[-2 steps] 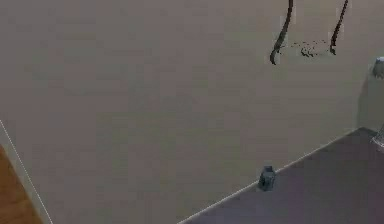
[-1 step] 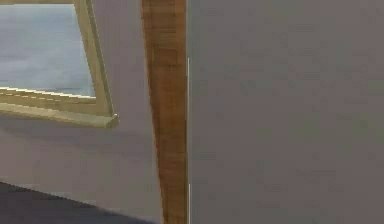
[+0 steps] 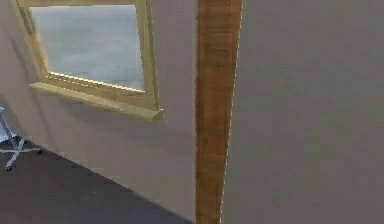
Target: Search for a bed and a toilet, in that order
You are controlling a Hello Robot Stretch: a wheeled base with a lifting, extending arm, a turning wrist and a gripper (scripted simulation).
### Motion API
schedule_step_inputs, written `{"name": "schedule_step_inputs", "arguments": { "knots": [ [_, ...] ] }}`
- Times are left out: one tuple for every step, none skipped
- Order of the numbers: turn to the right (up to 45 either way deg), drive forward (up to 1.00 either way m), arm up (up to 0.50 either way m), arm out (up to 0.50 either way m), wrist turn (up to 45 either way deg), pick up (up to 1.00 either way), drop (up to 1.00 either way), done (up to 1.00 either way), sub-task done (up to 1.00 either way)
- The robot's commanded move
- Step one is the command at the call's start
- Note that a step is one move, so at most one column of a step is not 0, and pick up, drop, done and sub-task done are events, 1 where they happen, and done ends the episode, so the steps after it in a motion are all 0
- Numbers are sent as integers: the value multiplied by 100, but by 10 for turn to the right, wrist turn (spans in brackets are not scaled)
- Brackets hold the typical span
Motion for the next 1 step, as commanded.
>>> {"name": "schedule_step_inputs", "arguments": {
  "knots": [
    [0,30,0,0,0,0,0,0,0]
  ]
}}
